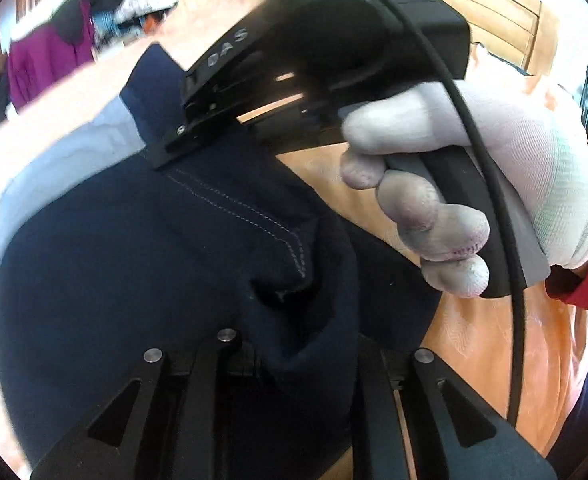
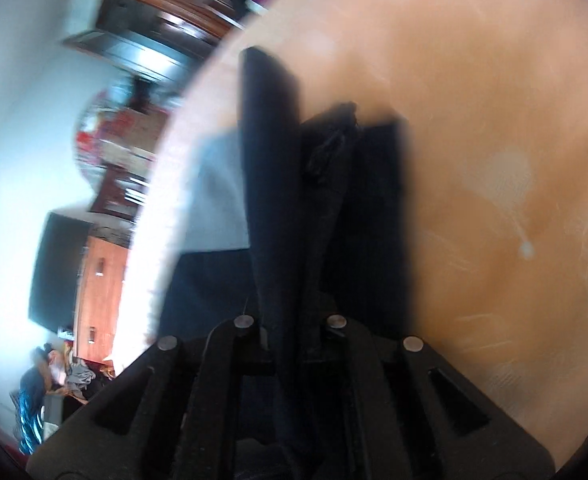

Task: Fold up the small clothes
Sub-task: 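Press the folded shirt bundle with the left gripper while the right gripper holds its edge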

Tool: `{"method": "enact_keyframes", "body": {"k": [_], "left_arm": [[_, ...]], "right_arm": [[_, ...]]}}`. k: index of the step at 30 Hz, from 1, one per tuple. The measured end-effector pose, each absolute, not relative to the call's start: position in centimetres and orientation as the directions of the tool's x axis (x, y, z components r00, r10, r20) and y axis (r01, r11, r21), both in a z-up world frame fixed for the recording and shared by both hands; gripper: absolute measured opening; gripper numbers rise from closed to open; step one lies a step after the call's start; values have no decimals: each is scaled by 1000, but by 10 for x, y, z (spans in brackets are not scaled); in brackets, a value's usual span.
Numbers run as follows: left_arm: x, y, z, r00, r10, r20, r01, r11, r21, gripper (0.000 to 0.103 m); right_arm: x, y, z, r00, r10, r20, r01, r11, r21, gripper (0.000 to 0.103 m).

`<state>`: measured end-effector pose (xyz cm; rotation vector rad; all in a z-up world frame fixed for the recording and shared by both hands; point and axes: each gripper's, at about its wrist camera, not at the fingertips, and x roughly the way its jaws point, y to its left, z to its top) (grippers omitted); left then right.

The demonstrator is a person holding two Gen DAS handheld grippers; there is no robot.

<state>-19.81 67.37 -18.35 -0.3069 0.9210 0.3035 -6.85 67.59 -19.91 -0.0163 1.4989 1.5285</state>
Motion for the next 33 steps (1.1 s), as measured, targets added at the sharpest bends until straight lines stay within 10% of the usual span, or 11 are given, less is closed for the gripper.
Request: {"method": "enact_keyframes", "body": {"k": [14, 23, 33], "left_arm": [[-303, 636, -108, 654, 260, -710, -466, 878, -107, 29], [-408, 650, -99, 558, 437, -705, -686, 721, -96, 30], [-386, 645, -133, 511, 466, -723, -685, 728, -15, 37]], "right_arm": [[-86, 617, -164, -669, 526, -525, -511, 187, 839, 51], [-114, 564, -81, -426, 652, -627, -739, 149, 657, 63], [-155, 572, -119, -316, 623, -716, -745, 305, 594, 67]]}}
